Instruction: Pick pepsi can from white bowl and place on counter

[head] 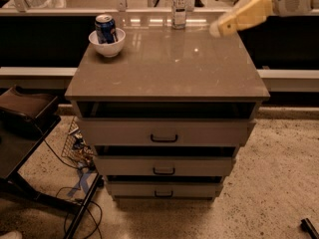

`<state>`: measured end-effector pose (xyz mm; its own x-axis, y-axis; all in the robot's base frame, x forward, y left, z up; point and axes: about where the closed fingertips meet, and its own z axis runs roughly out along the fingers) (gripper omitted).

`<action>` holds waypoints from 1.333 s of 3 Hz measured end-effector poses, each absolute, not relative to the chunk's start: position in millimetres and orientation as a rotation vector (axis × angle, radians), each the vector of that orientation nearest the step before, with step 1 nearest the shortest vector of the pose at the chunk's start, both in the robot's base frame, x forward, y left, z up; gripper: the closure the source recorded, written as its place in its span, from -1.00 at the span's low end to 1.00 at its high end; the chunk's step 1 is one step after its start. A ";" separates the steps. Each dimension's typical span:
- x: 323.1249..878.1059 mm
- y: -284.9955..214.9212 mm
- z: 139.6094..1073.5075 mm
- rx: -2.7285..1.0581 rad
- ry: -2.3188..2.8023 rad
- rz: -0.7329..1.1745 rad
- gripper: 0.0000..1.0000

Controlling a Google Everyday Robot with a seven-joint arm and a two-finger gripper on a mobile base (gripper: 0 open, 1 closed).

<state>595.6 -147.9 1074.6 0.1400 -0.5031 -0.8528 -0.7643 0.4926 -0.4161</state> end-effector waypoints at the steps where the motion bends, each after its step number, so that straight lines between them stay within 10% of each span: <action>1: 622.4 -136.6 1103.6 -1.032 1.336 0.290 -1.00; 4: 661.1 -102.4 1101.7 -1.025 1.287 0.329 -1.00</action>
Offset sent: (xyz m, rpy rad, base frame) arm 0.0259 0.0108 0.0279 0.1459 -0.1424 0.0073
